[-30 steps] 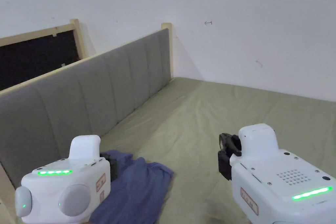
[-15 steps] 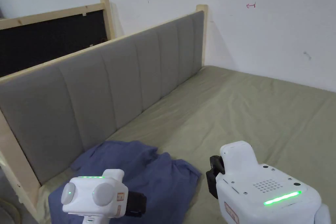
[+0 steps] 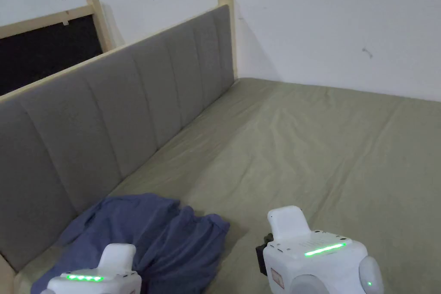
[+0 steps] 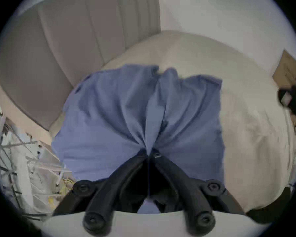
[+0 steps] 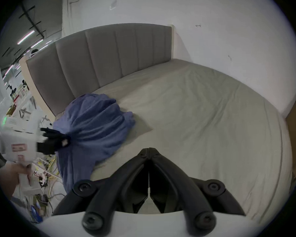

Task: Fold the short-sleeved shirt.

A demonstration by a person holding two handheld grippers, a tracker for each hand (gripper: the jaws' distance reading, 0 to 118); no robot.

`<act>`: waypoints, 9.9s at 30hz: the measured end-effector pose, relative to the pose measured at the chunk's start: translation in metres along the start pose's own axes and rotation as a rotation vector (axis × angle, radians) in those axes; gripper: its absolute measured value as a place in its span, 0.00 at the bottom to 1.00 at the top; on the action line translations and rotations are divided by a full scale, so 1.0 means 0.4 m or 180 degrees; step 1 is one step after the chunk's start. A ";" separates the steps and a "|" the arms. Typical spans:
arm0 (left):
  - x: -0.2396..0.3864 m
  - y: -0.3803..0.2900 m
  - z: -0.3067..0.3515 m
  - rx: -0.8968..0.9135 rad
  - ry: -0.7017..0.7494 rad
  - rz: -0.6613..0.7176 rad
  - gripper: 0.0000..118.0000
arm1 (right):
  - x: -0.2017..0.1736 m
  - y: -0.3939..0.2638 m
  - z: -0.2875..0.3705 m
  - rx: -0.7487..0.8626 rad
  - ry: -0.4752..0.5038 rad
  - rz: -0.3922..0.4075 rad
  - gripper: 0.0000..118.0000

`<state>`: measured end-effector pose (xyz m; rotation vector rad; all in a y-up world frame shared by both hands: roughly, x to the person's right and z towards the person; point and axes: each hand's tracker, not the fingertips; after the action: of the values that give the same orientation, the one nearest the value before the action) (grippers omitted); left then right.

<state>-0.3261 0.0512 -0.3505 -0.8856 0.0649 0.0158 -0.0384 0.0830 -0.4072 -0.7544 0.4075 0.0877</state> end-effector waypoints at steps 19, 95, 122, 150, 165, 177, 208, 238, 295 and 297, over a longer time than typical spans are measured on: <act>0.303 0.356 0.648 0.1685 -0.1419 -0.0303 0.00 | 0.198 -0.060 0.579 0.1467 -0.0405 -0.0406 0.00; 1.001 0.021 -0.159 -0.0747 -0.1210 -0.1362 0.82 | 0.675 -0.487 0.817 0.0908 -0.1821 -0.1691 0.00; 0.714 0.070 0.134 -0.0188 -0.1759 -0.0768 0.04 | 1.141 -0.455 0.351 -0.1235 -0.1091 -0.1712 0.29; 0.654 0.583 0.634 0.1751 -0.1932 -0.0743 0.04 | 0.927 -0.018 1.369 0.1592 -0.1731 -0.1054 0.03; 0.821 0.876 0.522 0.1953 -0.1880 -0.0350 0.04 | 1.116 0.331 1.269 0.1674 -0.2285 -0.0831 0.03; 0.961 1.017 0.321 0.2224 -0.1757 -0.0117 0.04 | 1.244 0.442 1.107 0.2073 -0.2817 -0.0437 0.03; 0.593 0.035 -0.020 -0.0871 -0.1572 -0.0902 0.04 | 0.810 -0.891 0.847 -0.0826 -0.0830 -0.2506 0.03; 0.612 0.094 0.379 0.0605 -0.1553 -0.0305 0.87 | 0.580 -0.505 0.954 0.0834 -0.1687 -0.1777 0.82; 0.752 0.373 -0.188 -0.0278 -0.1371 -0.0800 0.01 | 1.457 -0.423 0.445 -0.0388 -0.1186 -0.2955 0.72; 0.751 0.375 -0.193 -0.0308 -0.1415 -0.0733 0.01 | 1.506 -0.419 0.399 -0.0680 -0.1058 -0.3001 0.97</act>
<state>-0.0361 0.0824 -0.5342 -0.9645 -0.4560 0.0004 0.6043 0.0288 -0.4292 -1.0577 -0.3032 -0.6304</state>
